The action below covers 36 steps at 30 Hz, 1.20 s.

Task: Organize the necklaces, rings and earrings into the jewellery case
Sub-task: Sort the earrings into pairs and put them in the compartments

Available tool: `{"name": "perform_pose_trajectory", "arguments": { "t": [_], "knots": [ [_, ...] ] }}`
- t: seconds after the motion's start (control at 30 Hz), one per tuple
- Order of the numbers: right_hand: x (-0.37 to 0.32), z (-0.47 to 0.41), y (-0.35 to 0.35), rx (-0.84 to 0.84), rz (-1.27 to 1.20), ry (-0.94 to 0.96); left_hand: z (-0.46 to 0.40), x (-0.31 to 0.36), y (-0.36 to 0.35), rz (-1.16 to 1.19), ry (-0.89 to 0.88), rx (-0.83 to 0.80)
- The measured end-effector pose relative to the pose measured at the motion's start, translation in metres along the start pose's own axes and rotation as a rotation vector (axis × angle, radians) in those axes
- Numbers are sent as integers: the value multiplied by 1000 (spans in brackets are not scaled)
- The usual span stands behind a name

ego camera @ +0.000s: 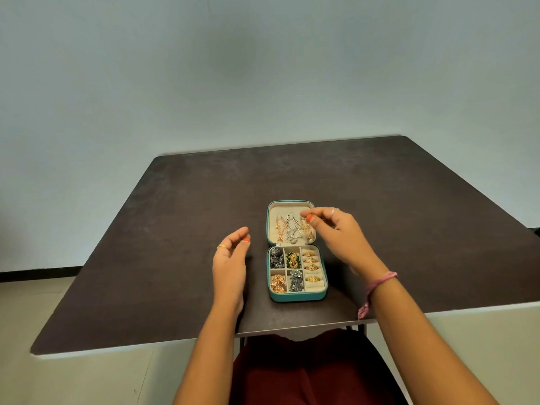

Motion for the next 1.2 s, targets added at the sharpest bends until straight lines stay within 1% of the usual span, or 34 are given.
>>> {"name": "perform_pose_trajectory", "arguments": {
  "t": [0.07,0.1,0.13,0.27,0.33,0.47,0.63,0.77,0.87,1.07,1.2],
  "knots": [
    [3,3,5,81,-118,-28,1,-1,-3,125,42,-32],
    [6,5,7,105,-142,-45,2,-2,-4,158,63,-58],
    [9,7,8,115,-160,-60,2,-4,-6,142,63,-80],
    [26,13,5,119,-198,-117,4,-6,-9,-162,-61,-144],
    [33,16,4,139,-171,-129,4,-7,-11,-291,-122,-172],
    [40,20,3,173,-96,-93,4,-9,-12,-466,-234,-211],
    [45,21,3,163,-63,-68,1,-10,-15,-582,-288,-208],
    [45,21,2,153,-53,-62,1,-9,-15,-615,-301,-197],
    [43,22,2,155,-45,-56,1,-9,-15,-596,-288,-194],
    [41,23,2,158,-33,-68,0,-6,-19,-591,-233,-177],
    [40,23,2,147,-17,-82,-1,-5,-22,-521,-144,-130]
  ]
}}
Point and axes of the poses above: each hand's wrist, its own z-axis away from the middle knuckle, its own y-axis out of the back of the hand, x = y × z, the point moved 1 cm from there along -z, towards the middle knuckle, and after that the axes turned 8 degrees about -z, right-handed, at the moved point
